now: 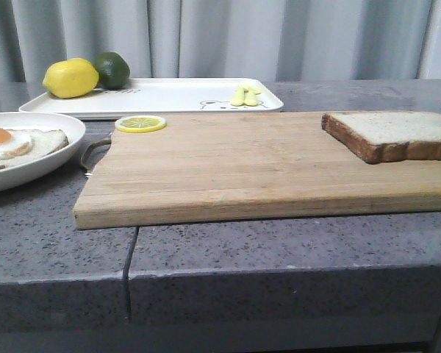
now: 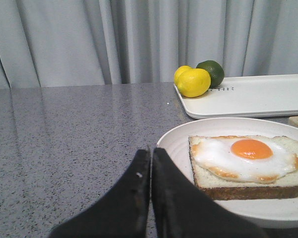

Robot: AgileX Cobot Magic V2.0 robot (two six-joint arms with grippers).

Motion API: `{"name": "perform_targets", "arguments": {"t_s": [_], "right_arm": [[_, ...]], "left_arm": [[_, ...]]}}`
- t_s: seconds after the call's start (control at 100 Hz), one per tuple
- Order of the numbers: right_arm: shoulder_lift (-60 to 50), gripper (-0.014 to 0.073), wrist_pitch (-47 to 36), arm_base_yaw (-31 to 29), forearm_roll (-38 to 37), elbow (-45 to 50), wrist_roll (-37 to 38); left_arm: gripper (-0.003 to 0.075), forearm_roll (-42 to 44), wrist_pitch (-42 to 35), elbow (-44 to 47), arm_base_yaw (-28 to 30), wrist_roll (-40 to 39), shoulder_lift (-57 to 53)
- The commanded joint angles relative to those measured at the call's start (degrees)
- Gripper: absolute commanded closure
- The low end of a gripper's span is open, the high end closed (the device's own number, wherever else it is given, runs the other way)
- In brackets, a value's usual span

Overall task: Place bread and move sandwich to tray
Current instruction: 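Move the right gripper down toward the bread slice on the cutting board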

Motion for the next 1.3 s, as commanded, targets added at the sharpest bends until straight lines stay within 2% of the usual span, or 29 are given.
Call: {"name": "perform_targets", "arguments": {"t_s": [0.0, 0.74, 0.87, 1.02, 1.16, 1.29], "right_arm": [[-1.18, 0.0664, -4.04, 0.27, -0.53, 0.17, 0.14], [-1.18, 0.0664, -4.04, 0.27, -0.53, 0.17, 0.14], [-1.18, 0.0664, -5.84, 0.27, -0.53, 0.17, 0.14], [-1.18, 0.0664, -9.35, 0.27, 0.92, -0.99, 0.14], [-1.03, 0.0664, -5.27, 0.27, 3.45, -6.20, 0.14], [2.07, 0.0664, 3.61, 0.27, 3.51, -13.58, 0.14]], "left_arm": [[0.0740, -0.71, -4.30, 0.90, 0.22, -0.63, -1.70], [0.0740, -0.71, -5.22, 0.90, 0.22, -0.63, -1.70], [0.0740, -0.71, -7.16, 0.44, 0.22, -0.63, -1.70], [0.0740, -1.37, -4.91, -1.83, 0.22, -0.63, -1.70], [0.0740, -3.50, -1.72, -7.02, 0.22, -0.63, 0.29], [0.0740, -3.95, 2.21, -13.93, 0.09, -0.63, 5.52]]}}
